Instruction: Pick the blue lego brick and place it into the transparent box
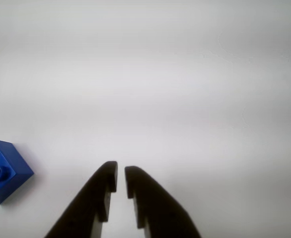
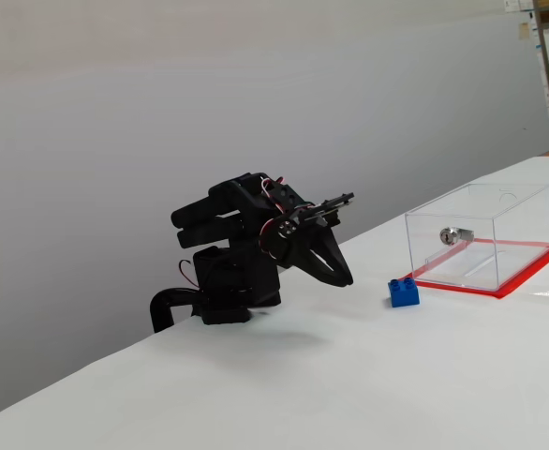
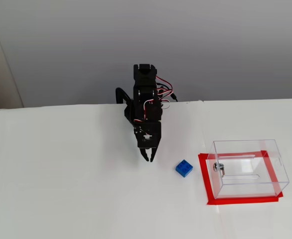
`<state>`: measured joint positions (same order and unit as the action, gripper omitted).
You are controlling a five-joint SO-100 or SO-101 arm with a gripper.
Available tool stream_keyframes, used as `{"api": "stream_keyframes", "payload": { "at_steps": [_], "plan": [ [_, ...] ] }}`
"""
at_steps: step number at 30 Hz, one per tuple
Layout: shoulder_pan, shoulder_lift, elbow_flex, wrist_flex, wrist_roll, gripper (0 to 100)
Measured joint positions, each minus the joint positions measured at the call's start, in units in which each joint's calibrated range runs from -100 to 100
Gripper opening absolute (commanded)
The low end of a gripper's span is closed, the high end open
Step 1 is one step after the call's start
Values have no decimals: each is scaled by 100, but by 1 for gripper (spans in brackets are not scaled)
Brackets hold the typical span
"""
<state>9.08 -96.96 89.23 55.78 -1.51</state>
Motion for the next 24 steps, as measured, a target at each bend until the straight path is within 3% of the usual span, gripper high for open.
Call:
{"api": "stream_keyframes", "payload": {
  "at_steps": [24],
  "plan": [
    [-43, 1539, -1350, 0, 0, 2]
  ]
}}
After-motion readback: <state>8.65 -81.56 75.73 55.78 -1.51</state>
